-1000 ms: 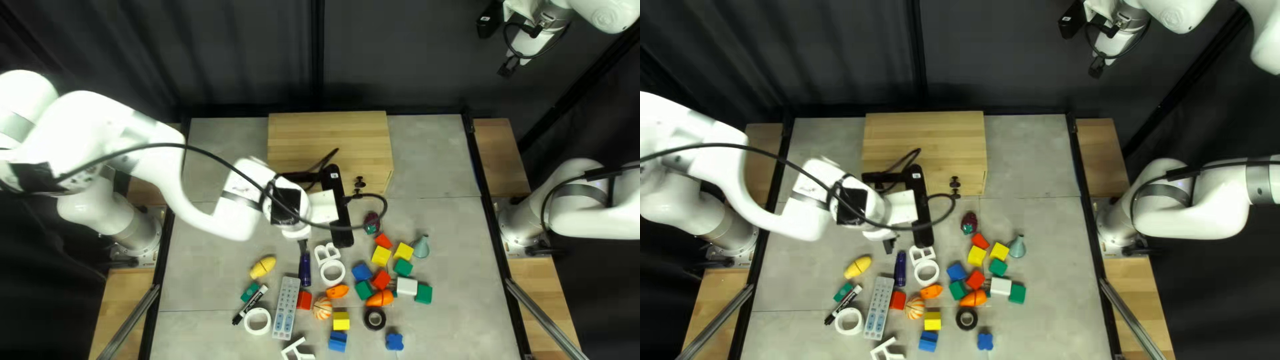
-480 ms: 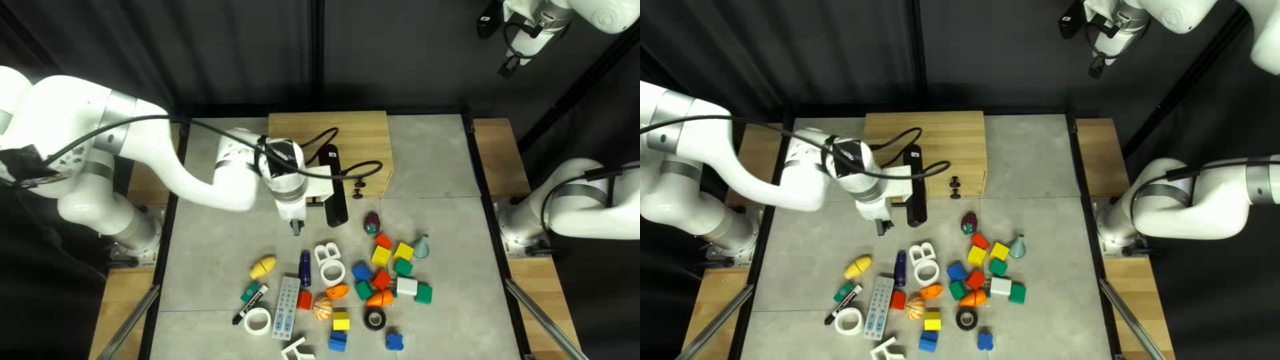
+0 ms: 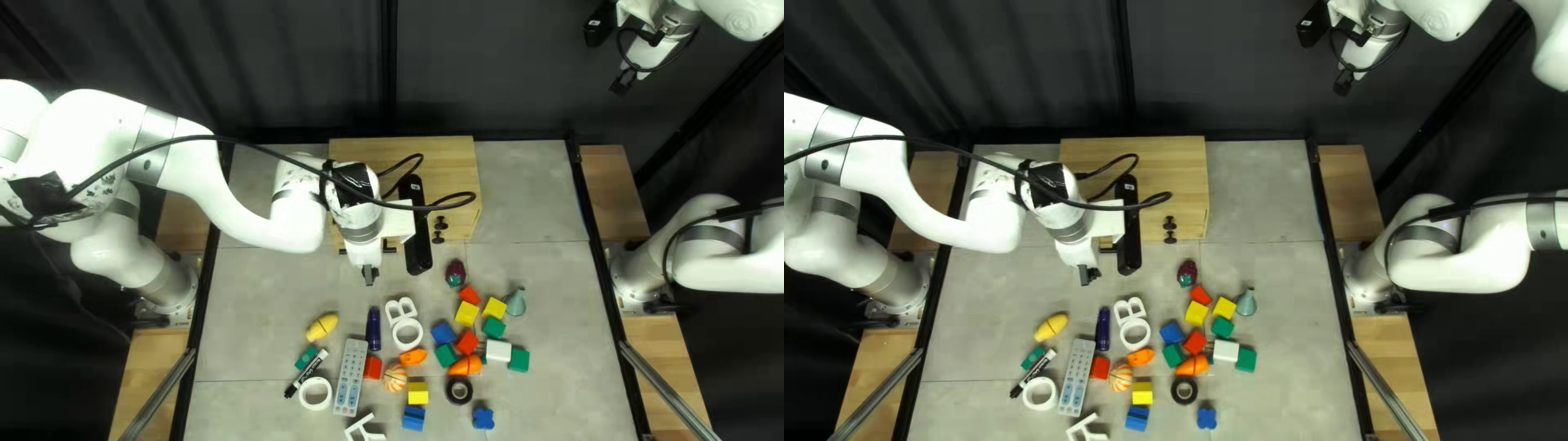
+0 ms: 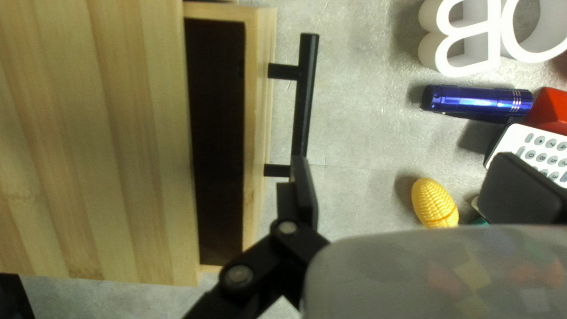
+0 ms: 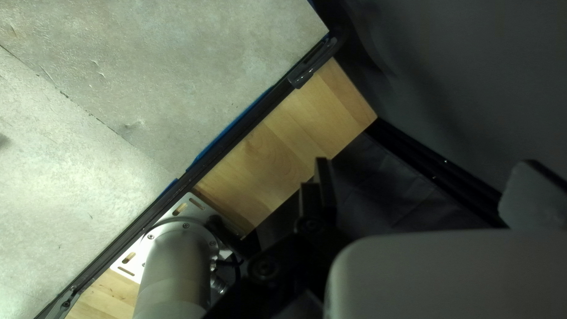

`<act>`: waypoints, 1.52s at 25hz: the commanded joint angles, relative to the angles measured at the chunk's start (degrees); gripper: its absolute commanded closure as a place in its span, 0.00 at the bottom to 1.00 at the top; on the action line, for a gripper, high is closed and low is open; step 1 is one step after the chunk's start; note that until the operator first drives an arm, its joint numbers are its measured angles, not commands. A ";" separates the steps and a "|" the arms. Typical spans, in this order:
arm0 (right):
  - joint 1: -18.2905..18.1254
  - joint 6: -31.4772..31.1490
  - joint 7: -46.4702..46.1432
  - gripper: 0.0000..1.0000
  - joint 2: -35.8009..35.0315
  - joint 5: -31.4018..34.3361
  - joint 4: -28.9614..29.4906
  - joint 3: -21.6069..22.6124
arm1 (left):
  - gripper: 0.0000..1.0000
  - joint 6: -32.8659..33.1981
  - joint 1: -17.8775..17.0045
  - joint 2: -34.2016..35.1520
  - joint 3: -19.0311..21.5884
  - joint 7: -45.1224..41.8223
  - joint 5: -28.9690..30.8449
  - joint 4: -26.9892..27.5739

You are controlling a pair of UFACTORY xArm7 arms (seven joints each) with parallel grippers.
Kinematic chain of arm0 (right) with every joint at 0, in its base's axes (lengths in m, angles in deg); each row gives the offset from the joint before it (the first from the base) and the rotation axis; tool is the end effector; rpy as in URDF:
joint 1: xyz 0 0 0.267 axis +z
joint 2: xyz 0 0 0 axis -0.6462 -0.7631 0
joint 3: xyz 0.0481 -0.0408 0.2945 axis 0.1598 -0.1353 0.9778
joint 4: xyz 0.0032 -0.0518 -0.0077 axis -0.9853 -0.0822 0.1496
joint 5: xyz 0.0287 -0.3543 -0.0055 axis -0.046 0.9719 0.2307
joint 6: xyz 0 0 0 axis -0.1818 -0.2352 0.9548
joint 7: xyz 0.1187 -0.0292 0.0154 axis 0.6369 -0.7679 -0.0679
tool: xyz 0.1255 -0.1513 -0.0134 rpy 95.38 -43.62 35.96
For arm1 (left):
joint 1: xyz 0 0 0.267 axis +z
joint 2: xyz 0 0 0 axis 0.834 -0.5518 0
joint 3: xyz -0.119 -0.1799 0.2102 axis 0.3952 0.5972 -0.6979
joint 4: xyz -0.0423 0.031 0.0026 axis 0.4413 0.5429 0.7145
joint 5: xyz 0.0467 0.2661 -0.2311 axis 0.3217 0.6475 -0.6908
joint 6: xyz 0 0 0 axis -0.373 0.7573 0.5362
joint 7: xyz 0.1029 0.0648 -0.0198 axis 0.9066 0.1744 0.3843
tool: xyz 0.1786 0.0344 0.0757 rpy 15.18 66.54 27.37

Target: Open drawers and place objects into drawer and close

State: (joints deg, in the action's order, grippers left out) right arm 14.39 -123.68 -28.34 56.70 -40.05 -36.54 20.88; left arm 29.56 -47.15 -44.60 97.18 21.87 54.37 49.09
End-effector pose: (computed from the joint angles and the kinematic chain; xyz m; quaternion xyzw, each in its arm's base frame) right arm 0.0891 -0.3143 0.3108 0.9262 -0.3579 -0.0088 0.1181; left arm 0.4671 -0.0028 0.1460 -0.9989 -0.0297 -0.0271 0.0237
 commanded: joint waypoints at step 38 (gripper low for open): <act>0.00 0.00 0.00 0.00 0.00 0.00 0.00 0.00 | 0.00 4.74 0.97 4.23 -0.20 1.51 5.77 -5.27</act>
State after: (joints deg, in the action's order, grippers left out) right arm 14.39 -123.68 -28.34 56.70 -40.05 -36.54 20.88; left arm 34.64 -46.11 -40.11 96.50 25.48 58.94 43.71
